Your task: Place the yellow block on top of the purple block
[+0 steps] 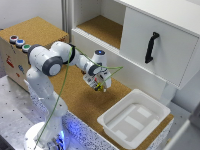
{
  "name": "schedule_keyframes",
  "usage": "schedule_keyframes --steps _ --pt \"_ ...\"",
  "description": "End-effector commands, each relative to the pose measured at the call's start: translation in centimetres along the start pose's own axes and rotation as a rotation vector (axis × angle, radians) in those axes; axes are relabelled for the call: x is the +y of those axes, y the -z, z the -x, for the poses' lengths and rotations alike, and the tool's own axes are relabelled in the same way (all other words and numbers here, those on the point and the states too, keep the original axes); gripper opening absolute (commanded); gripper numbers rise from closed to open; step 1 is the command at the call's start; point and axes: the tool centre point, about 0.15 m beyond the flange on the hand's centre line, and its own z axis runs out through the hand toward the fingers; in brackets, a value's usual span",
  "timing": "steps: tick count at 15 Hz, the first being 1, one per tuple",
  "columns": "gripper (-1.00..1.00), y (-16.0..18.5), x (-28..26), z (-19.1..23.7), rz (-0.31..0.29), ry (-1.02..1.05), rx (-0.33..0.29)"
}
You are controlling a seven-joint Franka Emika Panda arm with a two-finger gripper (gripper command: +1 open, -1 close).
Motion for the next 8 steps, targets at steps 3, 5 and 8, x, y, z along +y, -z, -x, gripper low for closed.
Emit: schedule_keyframes --steps 3,5,8 --pt "-1.00 2.9 -0.8 -0.3 -0.031 -0.050 -0.038" --pt "-1.00 6.2 -1.5 -1.0 -0.004 -0.053 0.006" --pt "-1.00 10.5 -4.4 -1.9 0.001 -0.021 0.061"
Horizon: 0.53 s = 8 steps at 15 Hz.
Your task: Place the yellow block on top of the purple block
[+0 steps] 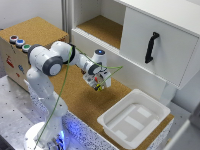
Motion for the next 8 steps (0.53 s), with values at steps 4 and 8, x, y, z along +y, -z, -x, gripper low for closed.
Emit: schedule_keyframes --steps 4,8 --pt "-1.00 8.0 -9.1 -0.5 -0.011 0.076 0.002" --pt "-1.00 7.5 -15.5 0.6 -0.046 0.186 -0.004"
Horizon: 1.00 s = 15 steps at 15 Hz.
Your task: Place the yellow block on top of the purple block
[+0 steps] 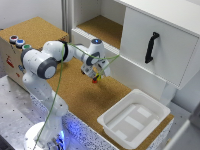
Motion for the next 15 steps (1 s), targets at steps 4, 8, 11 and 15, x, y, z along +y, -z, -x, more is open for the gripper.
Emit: schedule_keyframes --steps 4,8,11,15 --pt "-1.00 -1.6 -11.9 -0.8 -0.009 0.142 -0.044" --pt "-1.00 -3.6 -14.5 -1.5 -0.003 0.155 -0.050" --pt "-1.00 -5.4 -15.0 -1.8 0.032 0.131 -0.091" --pt "-1.00 -7.0 -15.2 -2.1 0.079 0.105 -0.124"
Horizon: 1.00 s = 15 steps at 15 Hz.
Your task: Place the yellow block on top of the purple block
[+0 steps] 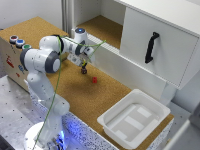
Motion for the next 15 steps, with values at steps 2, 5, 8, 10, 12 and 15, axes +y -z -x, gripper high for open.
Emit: schedule_keyframes --steps 2,5,8,10,12,15 --pt "-1.00 -3.7 -1.3 -2.9 0.138 -0.047 -0.106" --pt "-1.00 -4.3 -1.0 -2.9 0.164 -0.058 -0.119" --pt "-1.00 -4.2 -0.5 -3.1 0.174 -0.065 -0.126" --pt "1.00 -4.0 -0.4 -3.0 0.172 -0.060 -0.138" --pt "1.00 -3.2 0.0 -2.6 0.176 -0.059 -0.151" --pt "1.00 0.3 1.1 -1.8 0.170 -0.063 -0.116"
